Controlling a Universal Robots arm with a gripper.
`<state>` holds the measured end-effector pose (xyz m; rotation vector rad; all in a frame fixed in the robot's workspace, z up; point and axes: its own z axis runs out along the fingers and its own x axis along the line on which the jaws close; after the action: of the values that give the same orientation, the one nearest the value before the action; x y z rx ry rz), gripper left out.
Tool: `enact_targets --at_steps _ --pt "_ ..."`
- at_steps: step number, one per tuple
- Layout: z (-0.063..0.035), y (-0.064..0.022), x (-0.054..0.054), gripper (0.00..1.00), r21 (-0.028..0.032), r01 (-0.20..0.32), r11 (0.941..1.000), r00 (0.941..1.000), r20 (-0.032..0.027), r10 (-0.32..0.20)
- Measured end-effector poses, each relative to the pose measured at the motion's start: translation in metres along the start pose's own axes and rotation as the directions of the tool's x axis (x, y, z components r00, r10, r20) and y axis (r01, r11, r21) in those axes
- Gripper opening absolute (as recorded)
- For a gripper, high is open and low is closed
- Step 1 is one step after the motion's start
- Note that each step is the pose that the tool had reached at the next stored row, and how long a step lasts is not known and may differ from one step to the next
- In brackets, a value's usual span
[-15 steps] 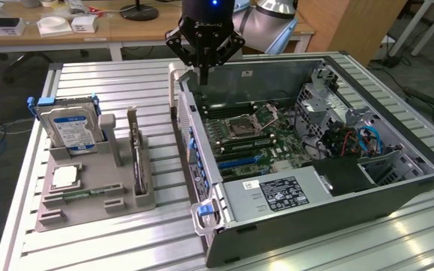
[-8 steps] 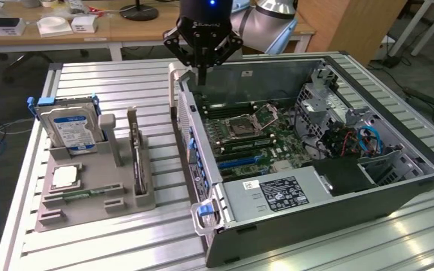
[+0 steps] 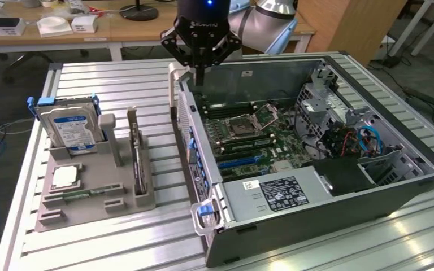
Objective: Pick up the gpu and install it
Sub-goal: 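Reach for the gpu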
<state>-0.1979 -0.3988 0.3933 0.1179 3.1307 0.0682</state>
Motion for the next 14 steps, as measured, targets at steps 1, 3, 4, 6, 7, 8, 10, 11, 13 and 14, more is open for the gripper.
enact_targets --at_steps 1,3,4,6,7,8,10,11,13,14 --pt "0.0 0.0 0.0004 0.1 0.0 0.0 1.0 1.0 -0.0002 0.0" --pt "0.0 -0.0001 0.0012 0.1 0.0001 0.0 1.0 1.0 -0.0005 0.0" --pt "0.0 -0.0001 0.0017 0.1 0.0001 0.0 1.0 1.0 -0.0008 0.0" --pt "0.0 -0.0002 0.0025 0.1 0.0001 0.0 1.0 1.0 -0.0011 0.0" --pt "0.0 -0.0002 0.0029 0.1 0.0 0.0 1.0 1.0 -0.0013 0.0" --pt "0.0 -0.0003 0.0033 0.1 0.0 0.0 1.0 1.0 -0.0014 0.0" --pt "0.0 -0.0003 0.0041 0.1 0.0001 0.0 1.0 1.0 -0.0018 0.0" --pt "-0.0001 -0.0004 0.0046 0.1 0.0002 0.0 1.0 1.0 -0.002 0.0" --pt "0.0 -0.0004 0.0055 0.1 0.0001 0.0 1.0 1.0 -0.0023 0.0" --pt "0.0 -0.0005 0.0059 0.1 0.0002 0.0 1.0 1.0 -0.0025 0.0"
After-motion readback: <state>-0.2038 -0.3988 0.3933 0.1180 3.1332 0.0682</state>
